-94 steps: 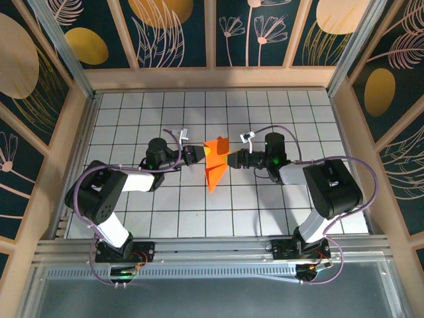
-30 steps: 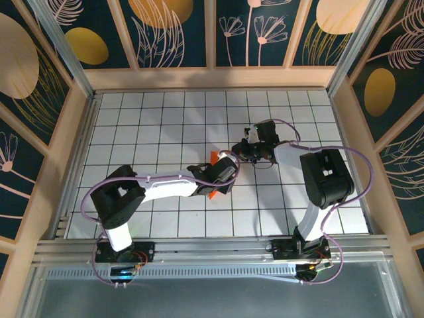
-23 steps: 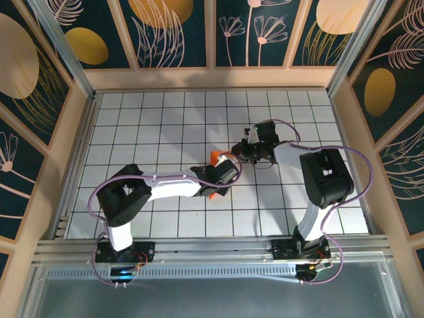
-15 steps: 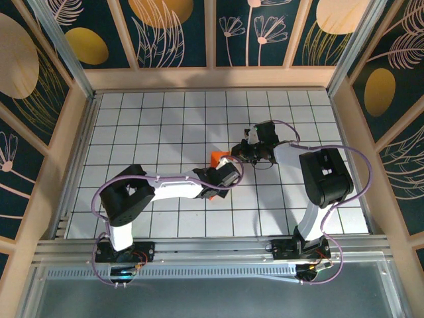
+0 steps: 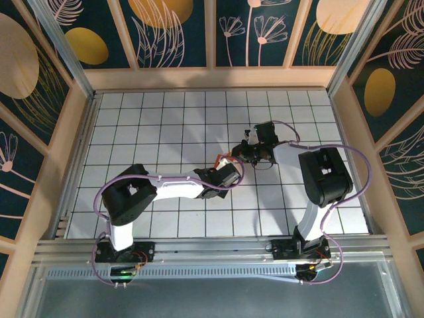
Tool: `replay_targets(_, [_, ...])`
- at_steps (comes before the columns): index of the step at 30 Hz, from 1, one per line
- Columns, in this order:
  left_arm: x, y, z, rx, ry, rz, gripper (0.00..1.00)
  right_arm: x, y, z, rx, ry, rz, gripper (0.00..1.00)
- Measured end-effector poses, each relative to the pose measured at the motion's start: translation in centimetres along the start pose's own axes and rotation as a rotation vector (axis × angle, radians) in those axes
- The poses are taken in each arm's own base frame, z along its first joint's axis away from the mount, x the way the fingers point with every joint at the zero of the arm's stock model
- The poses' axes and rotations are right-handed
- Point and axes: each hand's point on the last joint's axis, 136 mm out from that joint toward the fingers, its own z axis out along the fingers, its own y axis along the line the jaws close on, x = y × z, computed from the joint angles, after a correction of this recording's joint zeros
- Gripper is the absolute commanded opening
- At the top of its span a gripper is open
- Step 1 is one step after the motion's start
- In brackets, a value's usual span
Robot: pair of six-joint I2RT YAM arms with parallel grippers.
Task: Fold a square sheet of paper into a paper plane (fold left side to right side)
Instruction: Fold the wing for the fifth time at the center of the table.
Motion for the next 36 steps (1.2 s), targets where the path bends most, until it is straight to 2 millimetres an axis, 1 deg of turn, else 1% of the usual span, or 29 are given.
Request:
replay_targets(8, [-0.1,0.2,0.0,-0.014,-0.006,-0.002,0.04,-0.1,-0.2,0.0,0.007,-0.005,0.002,0.00])
replay_targets(11, [-0.3,0.5,0.0,-0.028,-0.015,-0.007,0.00,-0.3,-0.6,-0.2,0.022,-0.012,0.008,0.09])
replay_targets(15, [-0.7,0.4,-0.2,-0.027,-0.018,-0.007,0.00,-1.1,-2.0,-1.1,0.058,-0.042,0.014,0.23])
replay_targets(17, [-0.8,0.2,-0.3,-0.016,-0.009,-0.004,0.00,-1.6,-2.9,-2.1,0.088,-0.073,0.015,0.30])
replay_targets(20, [-1.2,-0.5,-0.4,0.051,0.018,-0.016,0.00,-2.6,-3.8,-4.6,0.130,-0.144,0.011,0.40])
replay_targets(24, [-1.6,-1.0,-0.3,0.176,0.077,-0.069,0.00,-3.9,-4.5,-8.7,0.163,-0.259,-0.014,0.46])
replay_targets(26, [-1.7,-0.9,-0.1,0.237,0.109,-0.101,0.00,-4.2,-4.8,-10.3,0.174,-0.302,-0.026,0.48])
replay_targets(27, [-1.7,-1.0,0.0,0.269,0.128,-0.120,0.00,-4.1,-5.0,-10.9,0.181,-0.316,-0.033,0.48])
replay_targets(29, [-1.7,-1.1,0.3,0.330,0.164,-0.157,0.00,-3.6,-5.4,-11.2,0.186,-0.319,-0.039,0.49])
replay_targets(33, [-1.5,-1.9,0.8,0.460,0.234,-0.241,0.00,-1.5,-6.3,-10.5,0.181,-0.274,-0.042,0.48])
replay_targets(36, [-1.9,-2.6,0.9,0.559,0.263,-0.316,0.00,-0.2,-6.8,-9.8,0.176,-0.239,-0.035,0.49])
